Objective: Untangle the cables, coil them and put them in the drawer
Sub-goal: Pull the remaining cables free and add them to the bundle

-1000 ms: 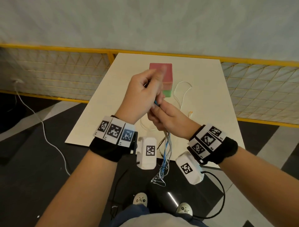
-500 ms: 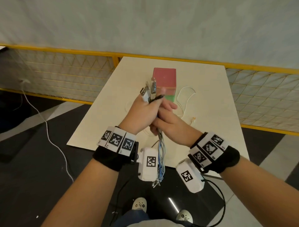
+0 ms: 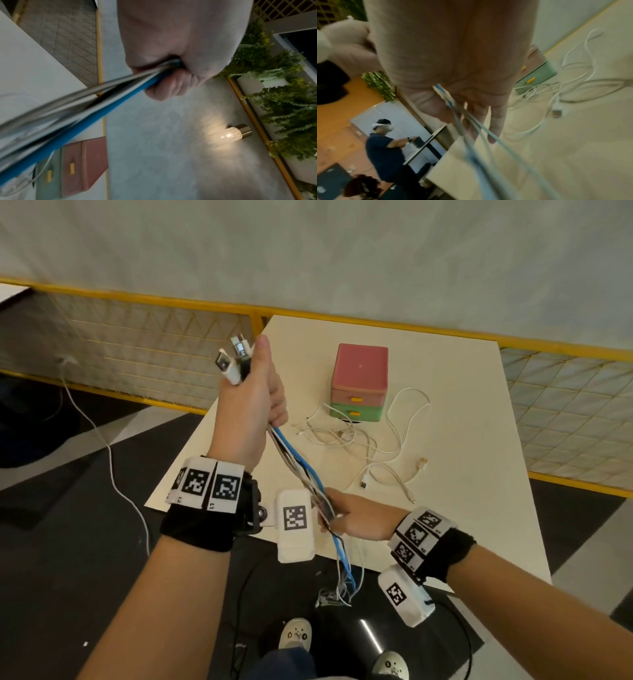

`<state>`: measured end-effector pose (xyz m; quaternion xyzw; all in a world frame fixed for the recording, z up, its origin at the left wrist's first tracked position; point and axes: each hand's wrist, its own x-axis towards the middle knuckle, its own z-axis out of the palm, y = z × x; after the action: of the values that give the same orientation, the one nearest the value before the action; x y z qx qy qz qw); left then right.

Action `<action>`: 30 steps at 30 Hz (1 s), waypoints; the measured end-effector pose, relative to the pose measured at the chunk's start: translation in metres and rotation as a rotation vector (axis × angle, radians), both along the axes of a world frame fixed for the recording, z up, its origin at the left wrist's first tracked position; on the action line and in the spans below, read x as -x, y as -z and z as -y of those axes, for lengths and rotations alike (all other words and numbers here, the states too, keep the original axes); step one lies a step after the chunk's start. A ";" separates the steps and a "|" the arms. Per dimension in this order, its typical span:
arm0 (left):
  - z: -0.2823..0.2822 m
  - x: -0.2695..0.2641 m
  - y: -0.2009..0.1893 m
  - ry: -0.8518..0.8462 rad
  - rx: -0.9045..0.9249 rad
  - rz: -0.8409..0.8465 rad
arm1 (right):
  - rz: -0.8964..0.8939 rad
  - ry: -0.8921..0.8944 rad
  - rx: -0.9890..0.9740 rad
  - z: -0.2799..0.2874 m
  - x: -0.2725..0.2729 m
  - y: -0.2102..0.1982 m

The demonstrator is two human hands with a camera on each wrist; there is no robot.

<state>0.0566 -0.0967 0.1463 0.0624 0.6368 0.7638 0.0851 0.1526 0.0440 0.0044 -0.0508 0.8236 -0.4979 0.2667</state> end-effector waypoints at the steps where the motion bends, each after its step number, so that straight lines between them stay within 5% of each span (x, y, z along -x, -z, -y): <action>1: -0.002 0.002 0.006 0.009 0.019 -0.006 | -0.049 0.050 -0.103 -0.012 0.005 0.010; 4: -0.010 -0.002 0.022 0.074 0.112 -0.028 | -0.168 0.377 -0.383 -0.054 0.019 0.044; 7: -0.019 -0.010 0.035 0.117 0.175 0.026 | -0.067 0.659 -0.462 -0.086 0.028 0.060; 16: -0.031 -0.012 0.046 0.029 0.171 0.156 | 0.103 0.781 -0.499 -0.102 0.046 0.083; 22: -0.026 -0.013 0.049 0.011 0.172 0.158 | -0.339 0.985 -0.404 -0.092 0.032 0.067; 26: -0.025 -0.020 0.049 0.057 0.175 0.079 | -0.729 0.834 -0.064 -0.074 0.017 0.021; 30: -0.033 -0.031 0.050 0.153 0.182 0.074 | -0.825 0.685 0.203 -0.046 0.003 -0.030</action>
<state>0.0876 -0.0641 0.0965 0.0745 0.6931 0.6961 0.1718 0.1492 0.0900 0.0341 0.0040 0.7772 -0.5720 -0.2622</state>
